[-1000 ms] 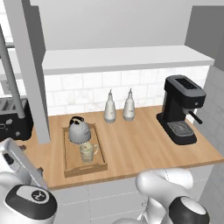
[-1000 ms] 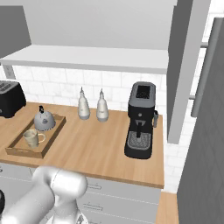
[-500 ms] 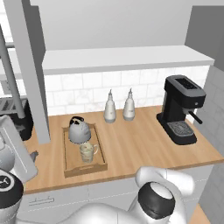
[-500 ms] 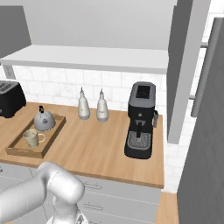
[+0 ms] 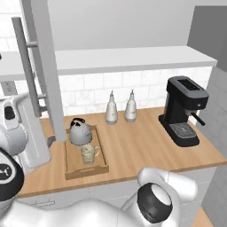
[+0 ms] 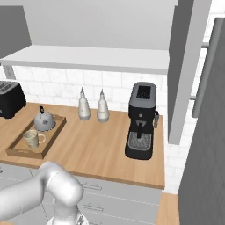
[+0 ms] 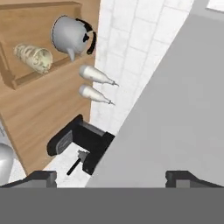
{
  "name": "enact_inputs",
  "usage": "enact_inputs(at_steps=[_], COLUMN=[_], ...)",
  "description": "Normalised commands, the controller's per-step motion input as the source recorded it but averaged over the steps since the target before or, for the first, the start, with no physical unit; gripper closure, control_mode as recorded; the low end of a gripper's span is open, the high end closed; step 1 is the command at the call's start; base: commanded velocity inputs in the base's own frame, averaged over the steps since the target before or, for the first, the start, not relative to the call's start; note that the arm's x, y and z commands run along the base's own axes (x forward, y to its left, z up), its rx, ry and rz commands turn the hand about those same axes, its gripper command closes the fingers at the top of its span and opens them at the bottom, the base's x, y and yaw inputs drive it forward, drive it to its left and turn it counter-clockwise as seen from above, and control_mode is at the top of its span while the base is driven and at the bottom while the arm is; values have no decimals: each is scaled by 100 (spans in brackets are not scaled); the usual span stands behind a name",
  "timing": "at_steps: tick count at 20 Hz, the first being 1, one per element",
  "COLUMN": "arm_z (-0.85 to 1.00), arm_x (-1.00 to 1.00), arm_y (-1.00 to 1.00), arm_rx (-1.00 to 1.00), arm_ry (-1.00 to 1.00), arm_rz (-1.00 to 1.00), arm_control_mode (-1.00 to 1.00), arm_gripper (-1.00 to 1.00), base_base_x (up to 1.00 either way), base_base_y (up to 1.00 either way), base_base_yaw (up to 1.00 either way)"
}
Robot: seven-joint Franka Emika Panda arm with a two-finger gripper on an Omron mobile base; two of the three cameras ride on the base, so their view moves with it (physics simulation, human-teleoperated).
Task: Pick the kettle from the counter and place it on the tray. Then pick the mug from the cabinet and place it on the tray. Then close the cabinet doors.
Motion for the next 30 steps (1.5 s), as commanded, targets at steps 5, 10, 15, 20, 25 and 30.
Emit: enact_inputs(at_steps=[5,10,15,20,25,30], arm_z=[47,5,0,27,44,52], arm_x=[4,76,100,100,100,100], arm_y=[-100,-100,-100,-100,-100,-95], arm_rx=[0,0,0,1,4,9], arm_ry=[-23,-7,-1,-1,0,0], arm_rz=[0,0,3,1,0,8], arm_control_mode=[-100,-100,-100,-100,-100,-100], arm_gripper=[-100,-100,-100,-100,-100,-100], base_base_x=[0,0,0,0,0,0], base_base_y=[0,0,0,0,0,0], base_base_yaw=[0,0,0,0,0,0])
